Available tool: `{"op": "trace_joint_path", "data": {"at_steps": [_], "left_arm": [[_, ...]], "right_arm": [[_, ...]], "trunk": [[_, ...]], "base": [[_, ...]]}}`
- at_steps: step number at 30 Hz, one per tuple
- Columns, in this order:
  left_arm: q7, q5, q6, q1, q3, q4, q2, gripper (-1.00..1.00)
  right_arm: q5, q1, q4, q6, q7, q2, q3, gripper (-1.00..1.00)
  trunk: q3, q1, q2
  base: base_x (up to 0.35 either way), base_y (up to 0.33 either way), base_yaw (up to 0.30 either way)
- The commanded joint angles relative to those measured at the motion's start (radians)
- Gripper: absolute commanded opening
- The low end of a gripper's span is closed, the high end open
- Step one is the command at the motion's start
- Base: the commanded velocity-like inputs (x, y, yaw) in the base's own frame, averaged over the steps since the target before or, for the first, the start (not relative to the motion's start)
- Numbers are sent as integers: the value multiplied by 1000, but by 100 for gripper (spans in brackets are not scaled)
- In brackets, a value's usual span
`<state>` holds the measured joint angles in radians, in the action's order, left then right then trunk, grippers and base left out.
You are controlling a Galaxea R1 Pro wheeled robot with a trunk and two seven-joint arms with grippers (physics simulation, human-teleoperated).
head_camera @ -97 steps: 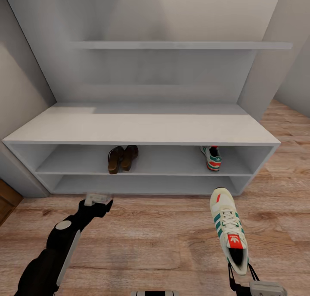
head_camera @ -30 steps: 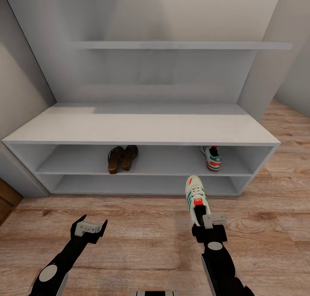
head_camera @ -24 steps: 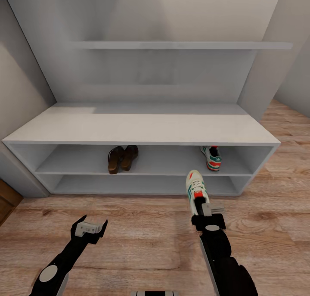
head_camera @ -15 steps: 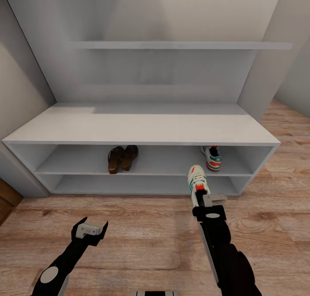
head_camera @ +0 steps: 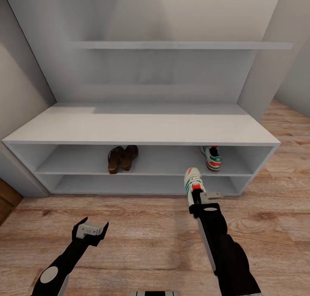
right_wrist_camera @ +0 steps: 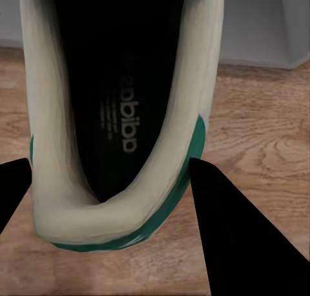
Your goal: Pick up the two gym shoes and the two sandals from the corridor floor and place them onto the hallstand (shoe rack) in the corridor, making sure they are on the rack and not on the floor. Arrange them so the two gym shoes are next to each other and the two sandals are next to each other.
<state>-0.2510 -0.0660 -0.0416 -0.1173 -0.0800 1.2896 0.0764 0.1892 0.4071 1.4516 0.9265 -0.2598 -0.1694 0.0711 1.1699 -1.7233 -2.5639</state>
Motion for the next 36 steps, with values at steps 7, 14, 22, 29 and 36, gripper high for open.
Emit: {"op": "trace_joint_path", "data": {"at_steps": [7, 14, 22, 29, 36], "left_arm": [[-18, 0, 0, 2, -1, 7, 3, 100], [-32, 1, 0, 3, -2, 10, 6, 100], [-36, 2, 3, 4, -2, 14, 5, 100], [-67, 34, 4, 23, -9, 47, 6, 100], [-149, 118, 2, 45, -26, 117, 8, 100]], "right_arm": [[-18, 6, -18, -1, -2, 1, -1, -100], [-28, 9, -27, -1, -4, 2, -1, -100], [-30, 8, -30, -1, -3, 3, -1, -100], [-31, 4, -31, -14, -3, 3, -1, -100], [-31, 4, -30, -29, -4, 4, -1, -100]], "trunk": [[0, 0, 0], [0, 0, 0], [0, 0, 0], [0, 0, 0], [0, 0, 0]], "base": [[0, 0, 0], [0, 0, 0], [0, 0, 0], [0, 0, 0], [0, 0, 0]]}}
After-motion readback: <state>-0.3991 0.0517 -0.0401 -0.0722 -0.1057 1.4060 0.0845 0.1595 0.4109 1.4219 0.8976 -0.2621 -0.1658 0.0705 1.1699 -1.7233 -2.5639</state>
